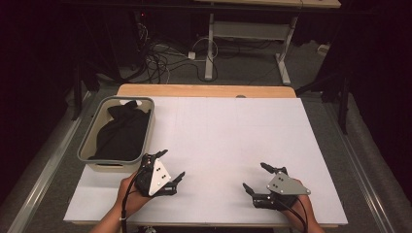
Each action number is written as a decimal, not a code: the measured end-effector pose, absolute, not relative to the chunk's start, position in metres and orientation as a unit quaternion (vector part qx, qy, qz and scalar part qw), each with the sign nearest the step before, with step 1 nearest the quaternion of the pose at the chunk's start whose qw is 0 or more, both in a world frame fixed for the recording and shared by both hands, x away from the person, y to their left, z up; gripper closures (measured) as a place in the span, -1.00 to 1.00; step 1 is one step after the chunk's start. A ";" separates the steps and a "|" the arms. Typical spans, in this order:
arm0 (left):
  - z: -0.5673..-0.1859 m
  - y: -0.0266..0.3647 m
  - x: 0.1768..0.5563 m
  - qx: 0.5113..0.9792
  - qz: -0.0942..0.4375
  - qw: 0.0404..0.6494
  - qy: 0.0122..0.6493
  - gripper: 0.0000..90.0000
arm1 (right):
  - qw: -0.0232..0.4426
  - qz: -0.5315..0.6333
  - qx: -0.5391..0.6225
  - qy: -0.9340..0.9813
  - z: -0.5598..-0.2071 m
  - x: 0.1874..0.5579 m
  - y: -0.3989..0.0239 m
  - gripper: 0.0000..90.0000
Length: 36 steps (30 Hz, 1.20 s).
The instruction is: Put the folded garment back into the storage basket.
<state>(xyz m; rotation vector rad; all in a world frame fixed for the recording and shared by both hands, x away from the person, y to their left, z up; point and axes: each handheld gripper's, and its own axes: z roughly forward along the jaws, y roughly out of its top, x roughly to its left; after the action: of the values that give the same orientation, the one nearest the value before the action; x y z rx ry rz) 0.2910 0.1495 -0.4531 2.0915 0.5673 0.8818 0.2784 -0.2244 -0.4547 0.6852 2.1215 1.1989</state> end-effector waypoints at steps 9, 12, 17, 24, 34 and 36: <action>-0.462 0.158 0.287 0.833 0.341 0.375 0.223 -0.68 | 0.305 0.448 0.261 0.799 -0.456 0.278 -0.228 -0.65; -0.466 0.162 0.286 0.835 0.336 0.371 0.229 -0.68 | 0.305 0.446 0.262 0.799 -0.456 0.278 -0.229 -0.65; -0.469 0.168 0.282 0.836 0.331 0.367 0.237 -0.68 | 0.308 0.445 0.263 0.799 -0.457 0.281 -0.230 -0.65; -0.474 0.180 0.277 0.829 0.326 0.375 0.255 -0.68 | 0.306 0.440 0.259 0.803 -0.460 0.283 -0.228 -0.65; -0.471 0.185 0.277 0.826 0.328 0.380 0.254 -0.68 | 0.313 0.441 0.263 0.799 -0.458 0.284 -0.233 -0.65; -0.471 0.185 0.278 0.825 0.330 0.381 0.255 -0.68 | 0.314 0.438 0.263 0.800 -0.458 0.283 -0.233 -0.65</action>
<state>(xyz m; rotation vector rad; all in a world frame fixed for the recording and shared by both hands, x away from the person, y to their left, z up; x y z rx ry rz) 0.2780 0.1854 -0.4707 2.1072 0.6508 0.8421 0.2827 -0.2331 -0.4585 0.6930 2.1092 1.1550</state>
